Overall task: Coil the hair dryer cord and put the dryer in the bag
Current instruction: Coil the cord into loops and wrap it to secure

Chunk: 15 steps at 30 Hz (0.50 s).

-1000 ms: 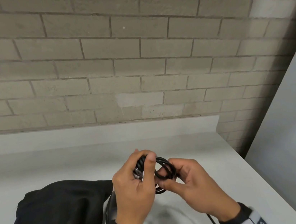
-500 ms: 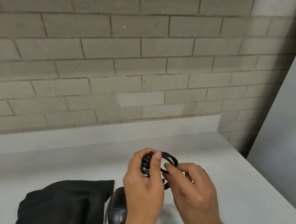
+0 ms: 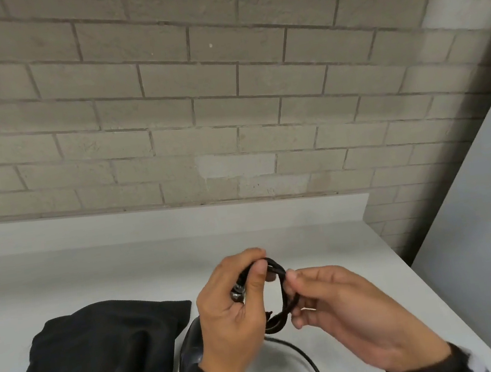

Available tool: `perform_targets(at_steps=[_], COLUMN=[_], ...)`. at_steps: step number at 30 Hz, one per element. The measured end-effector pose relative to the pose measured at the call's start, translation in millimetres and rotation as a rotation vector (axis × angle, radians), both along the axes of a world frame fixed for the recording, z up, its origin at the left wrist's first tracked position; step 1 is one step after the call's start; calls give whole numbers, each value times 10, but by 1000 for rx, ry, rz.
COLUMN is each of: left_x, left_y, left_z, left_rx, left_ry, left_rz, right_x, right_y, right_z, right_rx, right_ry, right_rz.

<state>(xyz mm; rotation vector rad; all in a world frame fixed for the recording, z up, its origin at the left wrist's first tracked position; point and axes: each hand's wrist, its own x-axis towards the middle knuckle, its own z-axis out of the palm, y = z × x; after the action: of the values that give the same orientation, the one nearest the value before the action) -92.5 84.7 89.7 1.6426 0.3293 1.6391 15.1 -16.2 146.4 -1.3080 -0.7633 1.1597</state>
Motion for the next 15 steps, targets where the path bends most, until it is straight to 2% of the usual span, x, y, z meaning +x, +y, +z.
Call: perform_targets(at_steps=[2, 5, 7, 11, 13, 15], left_x=[-19, -65, -93, -58, -35, -26], left_y=[18, 22, 3, -26, -31, -21], left_z=[13, 35, 48, 26, 26, 53], left_rx=[11, 15, 38, -56, -86, -102], left_ry=[1, 6, 25, -21, -49, -65], left_rz=[-39, -89, -93, -130, -119, -92], right_x=[53, 77, 66, 4, -45, -80], right_y=[-4, -8, -15, -30, -58, -74], right_z=[37, 39, 53, 126, 97, -27], right_rx=[-14, -42, -70, -95, -32, 126], right_ry=[180, 315, 350, 443, 428, 340], right_rz=[63, 119, 114, 59, 44, 64])
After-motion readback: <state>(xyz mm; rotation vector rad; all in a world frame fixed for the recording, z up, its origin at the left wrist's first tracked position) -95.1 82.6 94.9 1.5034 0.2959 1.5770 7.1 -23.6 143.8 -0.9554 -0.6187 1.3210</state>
